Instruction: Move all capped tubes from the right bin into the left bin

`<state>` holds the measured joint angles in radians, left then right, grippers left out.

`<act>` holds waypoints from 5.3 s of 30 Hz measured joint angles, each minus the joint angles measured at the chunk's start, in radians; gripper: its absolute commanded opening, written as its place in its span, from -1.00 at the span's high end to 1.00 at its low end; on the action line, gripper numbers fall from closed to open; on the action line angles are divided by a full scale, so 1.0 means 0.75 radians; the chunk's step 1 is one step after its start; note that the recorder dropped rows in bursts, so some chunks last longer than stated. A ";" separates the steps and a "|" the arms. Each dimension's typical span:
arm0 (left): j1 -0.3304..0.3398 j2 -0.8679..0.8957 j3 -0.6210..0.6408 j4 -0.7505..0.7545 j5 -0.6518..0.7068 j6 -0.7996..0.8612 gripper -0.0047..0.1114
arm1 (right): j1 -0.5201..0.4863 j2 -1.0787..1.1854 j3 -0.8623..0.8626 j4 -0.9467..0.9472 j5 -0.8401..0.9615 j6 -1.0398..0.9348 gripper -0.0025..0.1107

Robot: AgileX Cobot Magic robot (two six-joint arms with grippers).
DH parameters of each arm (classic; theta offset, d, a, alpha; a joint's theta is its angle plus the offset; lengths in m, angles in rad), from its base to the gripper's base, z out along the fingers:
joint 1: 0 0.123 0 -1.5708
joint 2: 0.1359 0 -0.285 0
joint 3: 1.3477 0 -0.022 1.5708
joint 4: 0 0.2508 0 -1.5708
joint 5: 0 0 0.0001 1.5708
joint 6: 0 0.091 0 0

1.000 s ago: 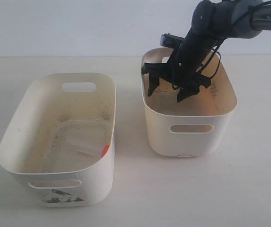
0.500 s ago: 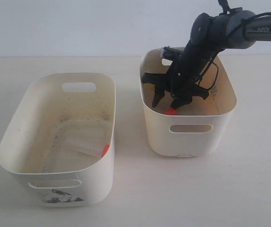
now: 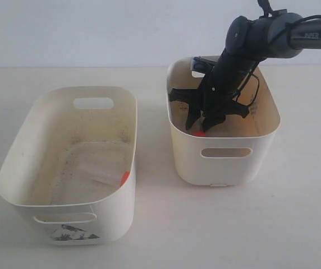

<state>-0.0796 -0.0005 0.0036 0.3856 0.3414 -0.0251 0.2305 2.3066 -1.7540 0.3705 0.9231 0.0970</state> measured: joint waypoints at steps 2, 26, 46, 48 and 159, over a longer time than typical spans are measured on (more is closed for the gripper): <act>0.000 0.000 0.000 0.000 0.000 0.000 0.84 | 0.000 0.000 0.000 0.000 0.012 -0.010 0.96; 0.000 0.000 0.000 0.000 0.000 0.000 0.84 | 0.015 -0.465 0.012 -0.146 0.265 -0.072 0.96; 0.000 0.000 0.000 0.000 0.000 0.000 0.84 | 0.471 -0.578 0.012 0.260 0.121 -0.545 0.75; 0.000 0.000 0.000 0.000 0.000 0.000 0.84 | 0.511 -0.508 0.012 0.250 0.079 -0.546 0.28; 0.000 0.000 0.000 0.000 0.000 0.000 0.84 | 0.185 -0.121 -0.290 -0.620 0.393 0.246 0.96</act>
<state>-0.0796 -0.0005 0.0036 0.3856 0.3414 -0.0251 0.3694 2.2161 -1.9713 -0.0947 1.2180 0.2814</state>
